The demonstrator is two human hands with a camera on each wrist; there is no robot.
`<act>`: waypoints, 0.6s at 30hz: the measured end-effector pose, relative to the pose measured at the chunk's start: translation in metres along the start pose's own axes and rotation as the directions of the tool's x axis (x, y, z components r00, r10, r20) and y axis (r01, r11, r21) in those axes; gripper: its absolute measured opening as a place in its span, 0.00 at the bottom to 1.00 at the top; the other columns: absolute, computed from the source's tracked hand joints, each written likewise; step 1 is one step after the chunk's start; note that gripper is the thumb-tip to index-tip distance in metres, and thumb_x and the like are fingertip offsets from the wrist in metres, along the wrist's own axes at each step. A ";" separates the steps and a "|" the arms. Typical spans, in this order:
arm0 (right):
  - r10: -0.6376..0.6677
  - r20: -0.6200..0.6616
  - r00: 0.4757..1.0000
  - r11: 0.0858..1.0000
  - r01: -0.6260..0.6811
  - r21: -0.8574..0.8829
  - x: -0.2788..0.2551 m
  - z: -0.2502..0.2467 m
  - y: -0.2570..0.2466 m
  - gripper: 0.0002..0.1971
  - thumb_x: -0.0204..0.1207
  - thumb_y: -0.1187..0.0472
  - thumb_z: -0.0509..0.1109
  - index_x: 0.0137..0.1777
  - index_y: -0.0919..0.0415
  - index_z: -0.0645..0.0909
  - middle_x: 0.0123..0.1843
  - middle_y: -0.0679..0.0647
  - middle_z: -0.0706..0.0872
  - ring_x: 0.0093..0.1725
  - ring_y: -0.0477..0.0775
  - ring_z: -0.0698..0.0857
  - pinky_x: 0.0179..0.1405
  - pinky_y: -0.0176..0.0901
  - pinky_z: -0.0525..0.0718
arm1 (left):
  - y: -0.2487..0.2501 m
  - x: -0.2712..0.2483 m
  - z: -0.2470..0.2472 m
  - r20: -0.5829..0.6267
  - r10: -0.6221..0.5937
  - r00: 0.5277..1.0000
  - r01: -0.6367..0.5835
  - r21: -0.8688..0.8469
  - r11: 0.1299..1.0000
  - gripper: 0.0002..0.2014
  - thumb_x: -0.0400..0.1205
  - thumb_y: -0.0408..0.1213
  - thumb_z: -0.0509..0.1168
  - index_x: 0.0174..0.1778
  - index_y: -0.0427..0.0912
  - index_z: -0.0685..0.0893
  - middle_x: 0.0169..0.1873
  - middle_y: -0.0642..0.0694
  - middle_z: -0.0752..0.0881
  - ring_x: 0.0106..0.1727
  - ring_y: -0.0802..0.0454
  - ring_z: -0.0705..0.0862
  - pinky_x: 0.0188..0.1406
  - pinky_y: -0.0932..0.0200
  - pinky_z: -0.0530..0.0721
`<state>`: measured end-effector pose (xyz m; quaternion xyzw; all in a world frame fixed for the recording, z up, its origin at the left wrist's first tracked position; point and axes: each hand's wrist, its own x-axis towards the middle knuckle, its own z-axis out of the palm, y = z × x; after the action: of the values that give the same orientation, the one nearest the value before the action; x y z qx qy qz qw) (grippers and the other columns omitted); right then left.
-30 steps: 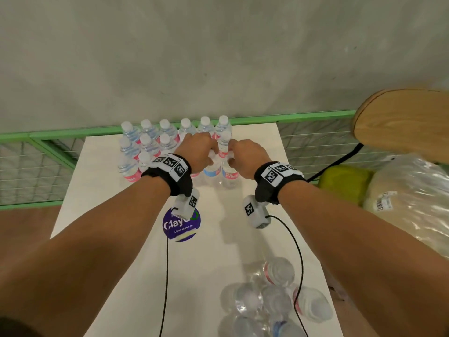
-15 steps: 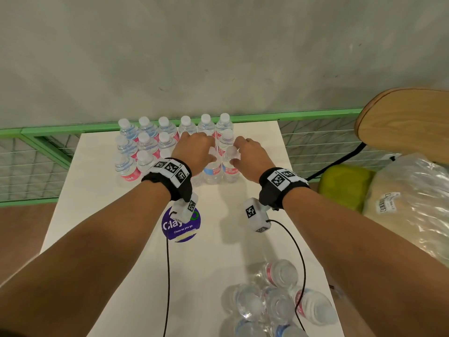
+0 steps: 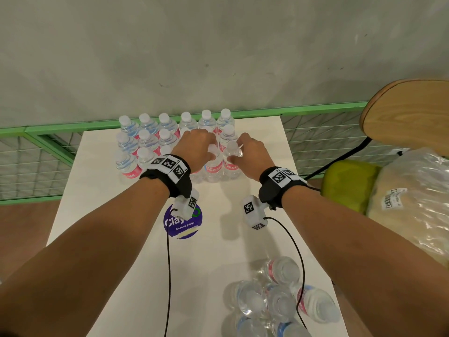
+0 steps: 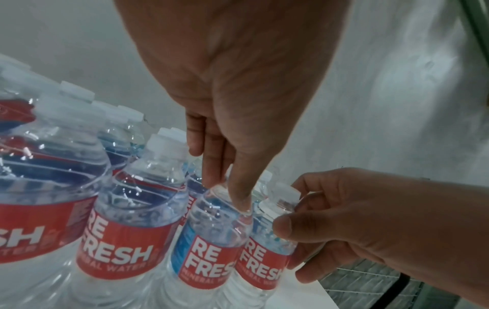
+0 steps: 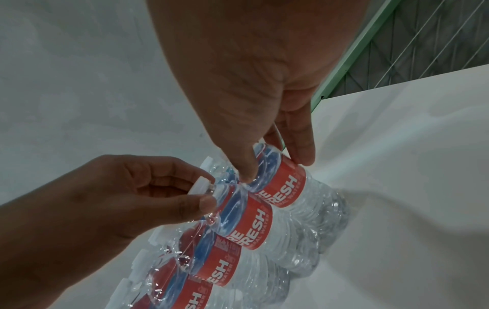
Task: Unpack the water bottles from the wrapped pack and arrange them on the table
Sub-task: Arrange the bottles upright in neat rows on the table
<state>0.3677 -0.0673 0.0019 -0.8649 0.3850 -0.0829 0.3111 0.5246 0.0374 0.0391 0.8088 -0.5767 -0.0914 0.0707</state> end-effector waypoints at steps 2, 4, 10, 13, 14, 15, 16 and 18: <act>0.002 0.000 1.000 1.000 -0.002 0.004 0.000 0.001 0.001 0.24 0.72 0.50 0.79 0.61 0.60 0.74 0.55 0.57 0.85 0.54 0.60 0.83 0.47 0.48 0.80 | -0.002 -0.002 0.001 -0.020 0.001 1.000 -0.001 -0.036 0.999 0.15 0.77 0.39 0.75 0.59 0.43 0.87 0.53 0.42 0.87 0.55 0.40 0.84 0.57 0.46 0.81; 0.000 -0.001 1.000 1.000 0.000 0.005 0.001 0.001 0.001 0.25 0.72 0.49 0.79 0.60 0.60 0.73 0.54 0.57 0.85 0.53 0.60 0.82 0.46 0.47 0.79 | -0.002 -0.003 0.001 -0.036 -0.002 0.999 0.000 -0.058 0.998 0.16 0.76 0.36 0.75 0.60 0.42 0.86 0.54 0.41 0.87 0.55 0.40 0.84 0.58 0.46 0.81; -0.006 0.000 1.000 1.000 0.006 0.013 0.001 0.002 0.001 0.25 0.72 0.48 0.78 0.61 0.60 0.73 0.55 0.57 0.85 0.53 0.60 0.83 0.47 0.49 0.81 | -0.005 -0.004 0.006 -0.059 -0.019 0.998 0.015 -0.069 0.997 0.15 0.77 0.37 0.73 0.60 0.44 0.86 0.54 0.42 0.87 0.53 0.40 0.85 0.55 0.48 0.82; 0.021 0.023 1.000 0.999 -0.022 0.045 -0.001 0.000 0.003 0.28 0.72 0.47 0.79 0.63 0.60 0.71 0.55 0.57 0.85 0.52 0.61 0.84 0.49 0.51 0.83 | -0.003 -0.004 0.009 -0.059 -0.031 0.998 0.026 -0.075 0.997 0.16 0.78 0.38 0.73 0.61 0.43 0.84 0.55 0.42 0.86 0.54 0.41 0.84 0.55 0.48 0.82; 0.030 0.036 0.999 0.997 -0.032 0.065 -0.002 -0.002 0.002 0.29 0.71 0.46 0.79 0.63 0.60 0.70 0.56 0.58 0.85 0.52 0.61 0.85 0.50 0.53 0.84 | -0.003 -0.004 0.009 -0.060 -0.034 0.998 0.030 -0.077 0.997 0.17 0.78 0.38 0.73 0.62 0.43 0.84 0.56 0.42 0.85 0.55 0.41 0.84 0.56 0.48 0.82; 0.042 0.046 0.998 0.995 -0.046 0.086 -0.003 -0.004 0.002 0.31 0.71 0.46 0.79 0.64 0.61 0.69 0.56 0.58 0.85 0.53 0.61 0.85 0.50 0.53 0.84 | -0.002 -0.005 0.008 -0.064 -0.040 0.997 0.035 -0.086 0.996 0.18 0.78 0.39 0.74 0.64 0.43 0.83 0.58 0.42 0.84 0.55 0.41 0.84 0.56 0.48 0.82; 0.056 0.052 0.997 0.992 -0.061 0.107 -0.006 -0.006 0.003 0.33 0.71 0.45 0.79 0.65 0.62 0.68 0.58 0.59 0.85 0.55 0.61 0.85 0.52 0.53 0.84 | 0.000 -0.007 0.007 -0.070 -0.051 0.996 0.043 -0.103 0.994 0.21 0.77 0.41 0.75 0.65 0.42 0.82 0.59 0.42 0.83 0.55 0.41 0.84 0.57 0.47 0.82; 0.074 0.041 0.996 0.985 -0.079 0.151 -0.011 -0.012 0.005 0.36 0.70 0.44 0.80 0.68 0.64 0.66 0.60 0.60 0.85 0.57 0.61 0.84 0.52 0.50 0.82 | 0.002 -0.015 0.002 -0.105 -0.072 0.992 0.058 -0.130 0.990 0.26 0.75 0.45 0.77 0.68 0.43 0.81 0.60 0.42 0.81 0.55 0.41 0.84 0.58 0.45 0.82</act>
<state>0.3522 -0.0677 0.0099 -0.8246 0.4049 -0.0846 0.3860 0.5175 0.0510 0.0387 0.8249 -0.5382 -0.0856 0.1504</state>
